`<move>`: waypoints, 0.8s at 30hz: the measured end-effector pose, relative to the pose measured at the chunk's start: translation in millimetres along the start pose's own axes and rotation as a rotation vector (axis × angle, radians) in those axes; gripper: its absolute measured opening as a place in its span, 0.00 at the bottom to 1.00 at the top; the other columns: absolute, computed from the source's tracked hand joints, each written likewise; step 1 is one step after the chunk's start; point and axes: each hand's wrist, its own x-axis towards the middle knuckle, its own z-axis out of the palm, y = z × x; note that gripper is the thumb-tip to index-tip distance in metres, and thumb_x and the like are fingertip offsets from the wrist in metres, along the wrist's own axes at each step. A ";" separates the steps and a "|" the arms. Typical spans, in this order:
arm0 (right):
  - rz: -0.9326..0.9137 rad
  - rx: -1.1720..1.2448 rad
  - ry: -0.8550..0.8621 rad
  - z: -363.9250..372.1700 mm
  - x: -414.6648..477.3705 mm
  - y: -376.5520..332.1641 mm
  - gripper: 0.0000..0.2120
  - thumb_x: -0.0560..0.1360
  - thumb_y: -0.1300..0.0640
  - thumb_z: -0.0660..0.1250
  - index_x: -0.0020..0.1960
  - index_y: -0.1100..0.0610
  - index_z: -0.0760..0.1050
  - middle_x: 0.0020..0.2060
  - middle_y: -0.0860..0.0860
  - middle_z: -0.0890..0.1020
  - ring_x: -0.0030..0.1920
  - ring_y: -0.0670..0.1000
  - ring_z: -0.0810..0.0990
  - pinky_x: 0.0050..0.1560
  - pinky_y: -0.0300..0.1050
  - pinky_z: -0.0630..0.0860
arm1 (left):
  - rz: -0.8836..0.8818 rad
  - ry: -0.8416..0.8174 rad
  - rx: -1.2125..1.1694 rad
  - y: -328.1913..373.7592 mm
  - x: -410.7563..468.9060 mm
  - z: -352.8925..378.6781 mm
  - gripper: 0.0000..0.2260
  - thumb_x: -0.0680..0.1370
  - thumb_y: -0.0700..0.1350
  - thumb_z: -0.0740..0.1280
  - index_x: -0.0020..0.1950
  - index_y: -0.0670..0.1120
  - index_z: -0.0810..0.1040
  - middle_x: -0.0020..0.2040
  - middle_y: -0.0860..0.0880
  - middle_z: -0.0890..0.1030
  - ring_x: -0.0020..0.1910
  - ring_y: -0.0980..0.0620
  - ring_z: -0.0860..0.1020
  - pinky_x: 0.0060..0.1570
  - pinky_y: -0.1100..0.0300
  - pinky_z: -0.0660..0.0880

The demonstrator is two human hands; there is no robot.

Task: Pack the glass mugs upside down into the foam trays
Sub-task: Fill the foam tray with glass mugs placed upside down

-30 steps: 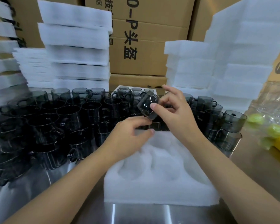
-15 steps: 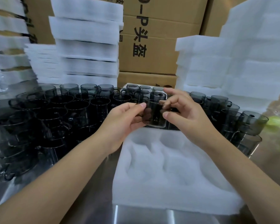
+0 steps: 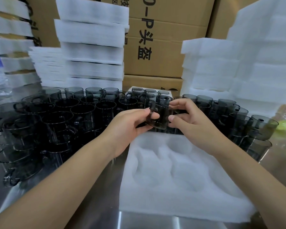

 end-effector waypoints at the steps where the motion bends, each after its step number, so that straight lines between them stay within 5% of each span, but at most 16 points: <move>1: 0.009 0.007 -0.010 0.1 -0.1 -0.3 0.15 0.77 0.58 0.65 0.55 0.38 0.70 0.54 0.36 0.74 0.50 0.42 0.81 0.60 0.52 0.75 | 0.000 -0.035 0.085 0.5 -1.5 0.7 0.14 0.78 0.38 0.64 0.37 0.44 0.85 0.40 0.51 0.84 0.45 0.56 0.82 0.50 0.61 0.79; 5: 0.002 0.100 -0.066 -0.2 -3.2 -4.2 0.16 0.77 0.65 0.64 0.56 0.46 0.70 0.56 0.42 0.75 0.48 0.36 0.80 0.47 0.33 0.75 | -0.005 -0.008 0.413 2.0 -4.2 0.3 0.06 0.65 0.45 0.78 0.34 0.52 0.81 0.42 0.50 0.83 0.45 0.54 0.82 0.47 0.60 0.80; 7: 0.010 0.139 -0.120 -0.9 -4.4 -6.2 0.16 0.76 0.68 0.64 0.56 0.48 0.71 0.58 0.46 0.75 0.49 0.37 0.81 0.46 0.30 0.74 | 0.000 0.031 0.540 2.6 -4.0 -3.5 0.19 0.58 0.51 0.79 0.43 0.52 0.75 0.50 0.48 0.81 0.47 0.53 0.83 0.48 0.55 0.81; 10: -0.005 0.223 -0.199 -2.5 -5.5 -7.5 0.16 0.75 0.70 0.64 0.56 0.52 0.73 0.60 0.52 0.77 0.52 0.44 0.82 0.50 0.36 0.76 | 0.057 0.027 0.745 10.1 -5.6 -7.3 0.36 0.51 0.61 0.79 0.54 0.58 0.69 0.50 0.54 0.78 0.41 0.64 0.81 0.41 0.66 0.77; 13: -0.023 0.224 -0.270 -2.4 -6.1 -6.4 0.15 0.75 0.70 0.65 0.56 0.55 0.74 0.58 0.52 0.80 0.56 0.48 0.81 0.54 0.39 0.76 | 0.130 -0.071 0.902 15.8 -7.4 -11.5 0.35 0.54 0.63 0.80 0.59 0.62 0.72 0.48 0.56 0.78 0.37 0.65 0.78 0.37 0.71 0.72; 17: -0.009 0.189 -0.298 -1.7 -5.6 -5.9 0.16 0.74 0.70 0.67 0.56 0.53 0.76 0.54 0.48 0.82 0.55 0.46 0.81 0.52 0.37 0.75 | 0.119 -0.120 0.936 16.7 -9.0 -13.3 0.26 0.60 0.56 0.81 0.55 0.62 0.76 0.50 0.56 0.79 0.48 0.53 0.79 0.49 0.59 0.77; 24: 0.008 0.165 -0.312 -2.4 -6.0 -5.9 0.16 0.73 0.69 0.69 0.53 0.51 0.77 0.53 0.50 0.83 0.55 0.49 0.81 0.57 0.42 0.76 | 0.095 -0.186 0.949 20.9 -8.4 -18.6 0.26 0.61 0.52 0.80 0.56 0.62 0.75 0.48 0.66 0.78 0.47 0.64 0.78 0.51 0.64 0.76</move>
